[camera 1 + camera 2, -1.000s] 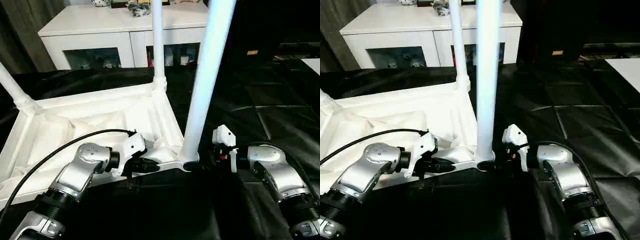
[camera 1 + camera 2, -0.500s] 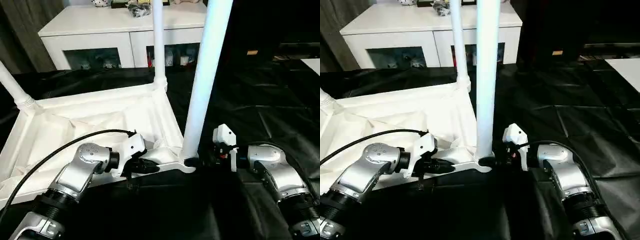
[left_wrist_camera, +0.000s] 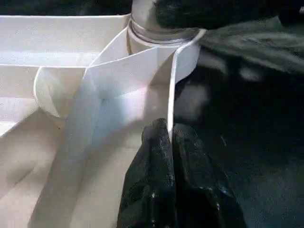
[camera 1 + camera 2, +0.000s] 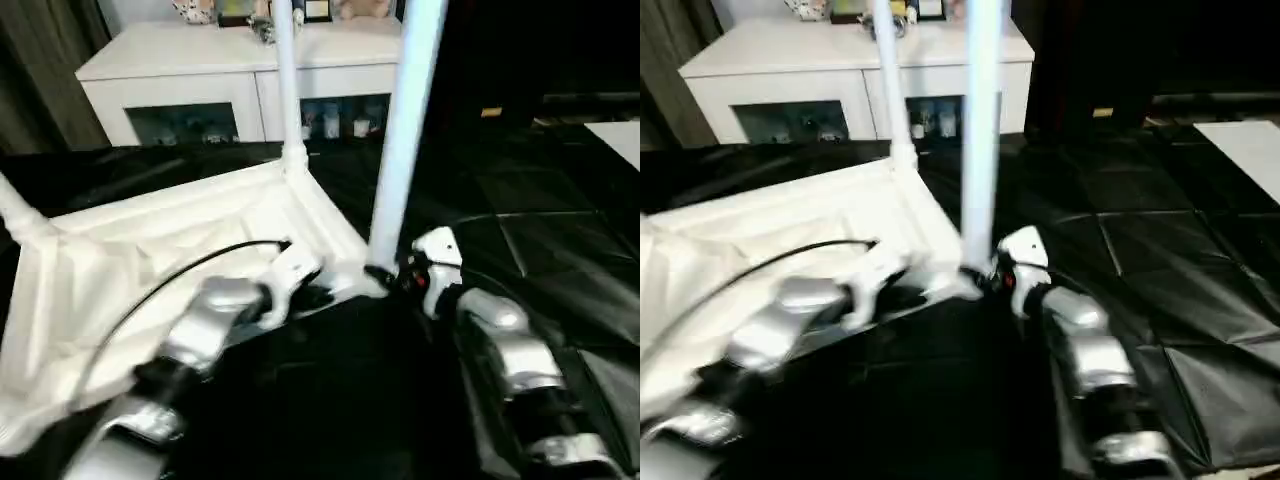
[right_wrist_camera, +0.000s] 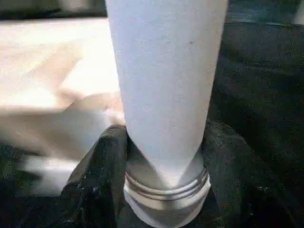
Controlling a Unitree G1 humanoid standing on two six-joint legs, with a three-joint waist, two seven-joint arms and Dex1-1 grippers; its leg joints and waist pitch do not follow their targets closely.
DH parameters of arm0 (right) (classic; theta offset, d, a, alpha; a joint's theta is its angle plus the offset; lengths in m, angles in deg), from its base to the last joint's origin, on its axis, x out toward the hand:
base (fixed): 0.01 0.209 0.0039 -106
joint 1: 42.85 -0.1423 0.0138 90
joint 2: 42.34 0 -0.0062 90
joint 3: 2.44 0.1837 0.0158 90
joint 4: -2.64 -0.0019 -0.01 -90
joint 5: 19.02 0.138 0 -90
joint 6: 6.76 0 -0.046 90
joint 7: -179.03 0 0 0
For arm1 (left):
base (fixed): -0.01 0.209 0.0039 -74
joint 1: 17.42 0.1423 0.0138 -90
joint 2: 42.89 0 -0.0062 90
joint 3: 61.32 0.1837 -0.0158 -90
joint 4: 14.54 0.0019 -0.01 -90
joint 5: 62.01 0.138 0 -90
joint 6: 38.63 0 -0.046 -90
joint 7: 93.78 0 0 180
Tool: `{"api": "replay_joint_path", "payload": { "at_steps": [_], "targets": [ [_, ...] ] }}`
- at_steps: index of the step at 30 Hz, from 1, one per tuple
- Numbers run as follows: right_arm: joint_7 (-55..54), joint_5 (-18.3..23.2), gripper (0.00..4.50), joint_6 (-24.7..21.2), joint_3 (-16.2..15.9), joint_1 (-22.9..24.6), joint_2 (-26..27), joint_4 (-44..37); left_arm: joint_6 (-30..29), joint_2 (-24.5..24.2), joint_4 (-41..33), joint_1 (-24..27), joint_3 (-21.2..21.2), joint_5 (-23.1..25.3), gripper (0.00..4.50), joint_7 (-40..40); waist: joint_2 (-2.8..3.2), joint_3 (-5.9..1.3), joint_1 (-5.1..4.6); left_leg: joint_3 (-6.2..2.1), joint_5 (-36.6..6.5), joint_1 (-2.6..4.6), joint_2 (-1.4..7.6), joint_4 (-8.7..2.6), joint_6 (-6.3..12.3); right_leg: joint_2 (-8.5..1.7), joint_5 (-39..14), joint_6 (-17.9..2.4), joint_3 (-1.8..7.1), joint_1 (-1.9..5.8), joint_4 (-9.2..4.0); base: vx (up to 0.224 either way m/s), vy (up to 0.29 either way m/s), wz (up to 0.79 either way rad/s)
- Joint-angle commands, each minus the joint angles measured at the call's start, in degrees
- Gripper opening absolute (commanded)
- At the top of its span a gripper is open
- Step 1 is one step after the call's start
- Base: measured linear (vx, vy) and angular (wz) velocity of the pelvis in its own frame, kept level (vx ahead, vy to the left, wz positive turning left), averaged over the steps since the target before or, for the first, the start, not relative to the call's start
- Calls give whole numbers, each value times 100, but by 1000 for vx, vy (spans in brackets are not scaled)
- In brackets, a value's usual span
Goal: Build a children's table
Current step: Rotate leg to tighten
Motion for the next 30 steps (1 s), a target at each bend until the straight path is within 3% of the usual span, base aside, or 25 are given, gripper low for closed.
{"api": "replay_joint_path", "payload": {
  "at_steps": [1,3,5,7,8,9,13,19,20,21,22,23,24,25,26,27,29,30],
  "targets": [
    [-232,-1,203,-314,-116,203,185,342,-7,75,152,-178,-270,63,0,-744,-54,-243,-43,-241,-2408,186,281,-568,-283,-300,-2440,-857,153,68,-569,0,0,0],
    [-434,-12,201,-252,-68,172,274,395,83,137,193,-205,-233,75,0,-693,-23,-244,-63,-244,-2354,146,280,-593,-234,-298,-2215,-854,143,100,-576,0,0,0],
    [-586,-170,201,-46,-116,143,319,403,252,183,197,-191,-146,92,0,-445,36,-244,-87,-242,-2494,166,281,-601,-243,-300,-2094,-891,142,92,-591,0,0,0],
    [-561,-125,201,39,-62,156,350,358,330,180,193,-172,-103,109,0,-308,25,-264,-89,-242,-2402,155,281,-598,-216,-302,-1892,-944,148,116,-568,0,0,0],
    [-437,-45,201,143,0,222,342,188,429,136,170,-135,-38,120,0,-110,58,-264,-80,-216,-2296,154,286,-596,-155,-293,-1627,-1011,154,114,-559,0,0,0],
    [-384,-1,234,181,35,252,340,112,470,117,163,-123,-11,124,0,-32,58,-264,-80,-216,-2296,154,286,-596,-155,-293,-1627,-1011,154,114,-559,0,0,0],
    [-384,-1,234,181,35,252,340,112,470,117,163,-123,-11,124,0,-32,57,-274,-60,-191,-2061,148,287,-573,-14,-307,-1604,-1111,160,127,-550,0,0,0],
    [-387,13,234,198,62,272,355,50,524,116,223,-142,10,122,0,-10,64,-263,-66,-197,-2041,135,297,-592,-28,-305,-1733,-1066,155,128,-561,0,0,0],
    [991,512,234,51,-79,1002,-339,-1056,892,138,240,-146,37,38,0,212,-114,-254,-85,-179,-2037,116,297,-592,29,-286,-1805,-1026,153,145,-594,0,0,0],
    [1763,751,234,46,-167,1461,-824,-1635,1104,154,261,-149,49,-2,0,314,-48,-237,137,-158,-2040,252,360,-569,186,-291,-1778,-815,195,123,-641,27,0,24],
    [2194,877,234,74,-188,1728,-1118,-1930,1218,158,266,-142,58,-26,0,384,-49,-250,172,-115,-2058,345,384,-545,210,-280,-1678,-816,231,31,-650,47,1,32],
    [2478,956,234,176,-93,1977,-1422,-2084,1339,147,267,-116,81,-18,0,424,-62,-281,167,-103,-1872,256,367,-534,292,-283,-1310,-946,251,122,-594,47,1,32],
    [2351,984,234,254,117,1960,-1434,-2005,1371,121,244,-79,91,-6,0,455,-119,-331,130,-146,-1136,20,335,-515,489,-312,-558,-1092,210,274,-440,57,7,-1],
    [2351,984,234,254,117,1960,-1434,-2005,1371,121,244,-79,91,-6,0,455,-142,-372,123,-151,-787,-16,317,-478,597,-326,-181,-1148,182,298,-384,0,0,0],
    [2285,1009,234,287,222,1896,-1414,-1943,1371,97,190,-41,88,-12,0,495,-130,-398,69,-176,-296,-82,299,-418,834,-325,356,-1264,144,283,-297,23,10,-19],
    [2212,966,234,364,254,1819,-1392,-1873,1378,80,151,-15,80,-11,0,508,-95,-395,58,-168,-294,-61,292,-373,984,-321,406,-1380,131,215,-305,0,0,0],
    [2210,958,234,338,231,1745,-1354,-1840,1386,50,78,33,73,-27,0,570,-90,-392,66,-138,-444,-22,305,-348,1069,-318,188,-1509,143,168,-329,0,0,0],
    [2259,950,234,333,135,1736,-1378,-1895,1440,24,21,77,70,-47,0,643,-30,-364,83,-127,-602,-5,315,-361,1049,-318,-127,-1520,146,142,-365,0,0,0]
  ]
}}
